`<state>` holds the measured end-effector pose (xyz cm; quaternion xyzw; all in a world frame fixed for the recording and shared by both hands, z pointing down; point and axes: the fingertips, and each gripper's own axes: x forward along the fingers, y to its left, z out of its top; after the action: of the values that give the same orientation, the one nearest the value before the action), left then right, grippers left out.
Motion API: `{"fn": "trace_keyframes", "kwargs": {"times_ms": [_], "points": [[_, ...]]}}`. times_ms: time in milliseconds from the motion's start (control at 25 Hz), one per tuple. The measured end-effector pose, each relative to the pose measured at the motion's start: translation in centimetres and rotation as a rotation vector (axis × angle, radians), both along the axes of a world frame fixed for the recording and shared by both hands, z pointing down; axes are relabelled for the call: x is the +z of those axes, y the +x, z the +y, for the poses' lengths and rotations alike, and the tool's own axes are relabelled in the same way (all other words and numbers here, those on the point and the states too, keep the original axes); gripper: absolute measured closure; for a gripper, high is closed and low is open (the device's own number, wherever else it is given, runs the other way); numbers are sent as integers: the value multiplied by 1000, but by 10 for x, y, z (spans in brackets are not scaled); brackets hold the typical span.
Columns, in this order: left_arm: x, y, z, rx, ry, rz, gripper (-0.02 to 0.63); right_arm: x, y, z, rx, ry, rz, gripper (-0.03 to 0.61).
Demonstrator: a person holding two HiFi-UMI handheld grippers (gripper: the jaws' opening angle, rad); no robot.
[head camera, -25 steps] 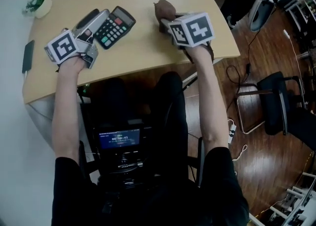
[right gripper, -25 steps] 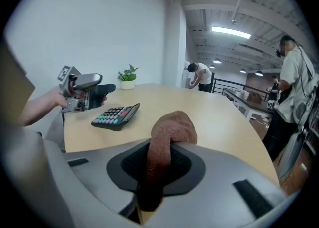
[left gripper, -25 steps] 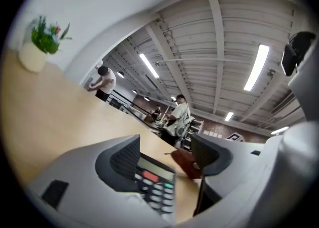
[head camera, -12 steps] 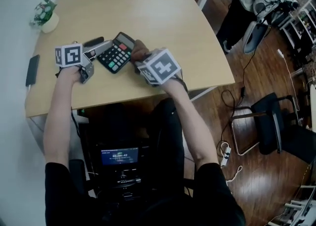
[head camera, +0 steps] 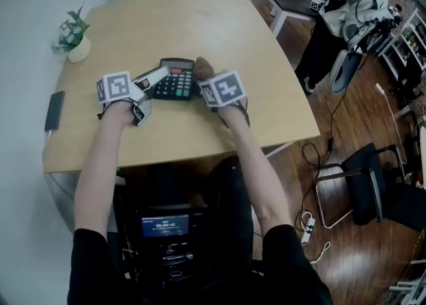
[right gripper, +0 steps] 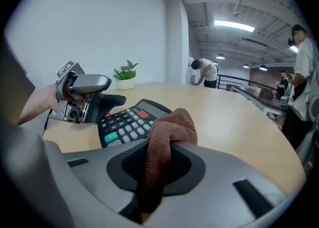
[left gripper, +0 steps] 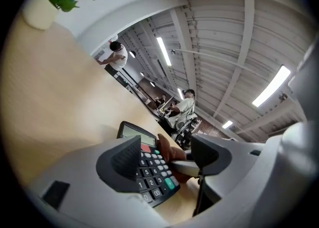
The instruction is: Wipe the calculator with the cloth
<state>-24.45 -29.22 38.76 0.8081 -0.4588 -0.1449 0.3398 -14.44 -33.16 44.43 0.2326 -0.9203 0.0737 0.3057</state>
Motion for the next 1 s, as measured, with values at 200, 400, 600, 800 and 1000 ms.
{"fn": "trace_keyframes", "kwargs": {"times_ms": [200,400,600,800,1000], "points": [[-1,2,-7,-19,-1,133,336,3,-7,-9,-4,-8,-11,520],[-3,-1,-2,-23,-11,167,336,1,-2,-18,13,-24,-17,518],[-1,0,4,-15,-9,189,336,0,6,-10,9,-22,-44,520],[2,2,-2,-53,-22,170,336,4,-11,-16,-25,-30,-47,520],[2,5,-2,-73,-22,138,336,4,-15,-22,-37,-39,-48,520]]}}
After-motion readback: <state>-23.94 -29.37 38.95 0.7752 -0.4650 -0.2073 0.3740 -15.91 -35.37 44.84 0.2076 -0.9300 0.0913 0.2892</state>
